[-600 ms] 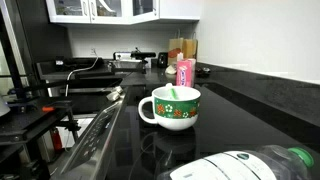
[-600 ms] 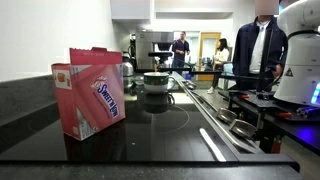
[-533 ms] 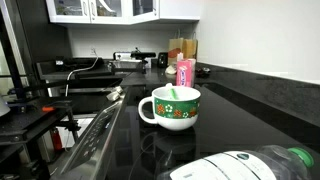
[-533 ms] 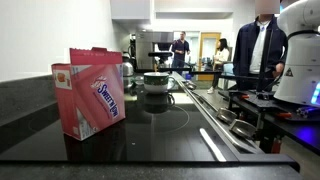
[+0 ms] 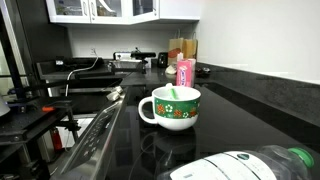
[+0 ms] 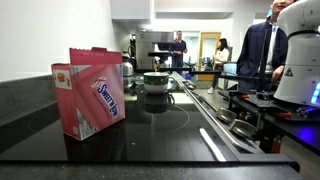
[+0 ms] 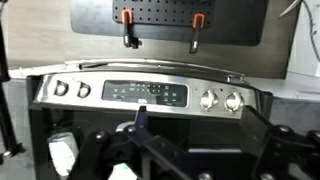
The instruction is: Take the green marker out of the white and green mug
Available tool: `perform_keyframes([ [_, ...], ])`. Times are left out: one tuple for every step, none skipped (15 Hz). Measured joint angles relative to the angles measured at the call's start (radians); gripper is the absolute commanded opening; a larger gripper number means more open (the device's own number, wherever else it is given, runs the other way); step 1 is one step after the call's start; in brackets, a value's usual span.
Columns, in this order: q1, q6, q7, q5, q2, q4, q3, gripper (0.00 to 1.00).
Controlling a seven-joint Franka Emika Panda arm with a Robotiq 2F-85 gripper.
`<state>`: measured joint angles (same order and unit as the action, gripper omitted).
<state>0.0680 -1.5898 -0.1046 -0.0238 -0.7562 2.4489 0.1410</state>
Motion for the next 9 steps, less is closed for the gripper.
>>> perform_keyframes([
  [-0.014, -0.015, -0.034, -0.001, 0.006, 0.002, -0.007, 1.00],
  [-0.034, -0.041, -0.065, -0.001, 0.019, 0.005, -0.016, 1.00],
  [-0.058, -0.077, -0.090, -0.001, 0.040, 0.009, -0.027, 1.00],
  [-0.084, -0.118, -0.110, -0.001, 0.069, 0.012, -0.041, 1.00],
  [-0.108, -0.166, -0.128, -0.002, 0.105, 0.014, -0.058, 1.00],
  [-0.131, -0.220, -0.142, -0.005, 0.146, 0.014, -0.077, 1.00],
  [-0.151, -0.274, -0.157, -0.014, 0.190, 0.014, -0.096, 1.00],
  [-0.167, -0.327, -0.169, -0.027, 0.234, 0.012, -0.115, 1.00],
  [-0.181, -0.381, -0.184, -0.044, 0.281, 0.009, -0.131, 1.00],
])
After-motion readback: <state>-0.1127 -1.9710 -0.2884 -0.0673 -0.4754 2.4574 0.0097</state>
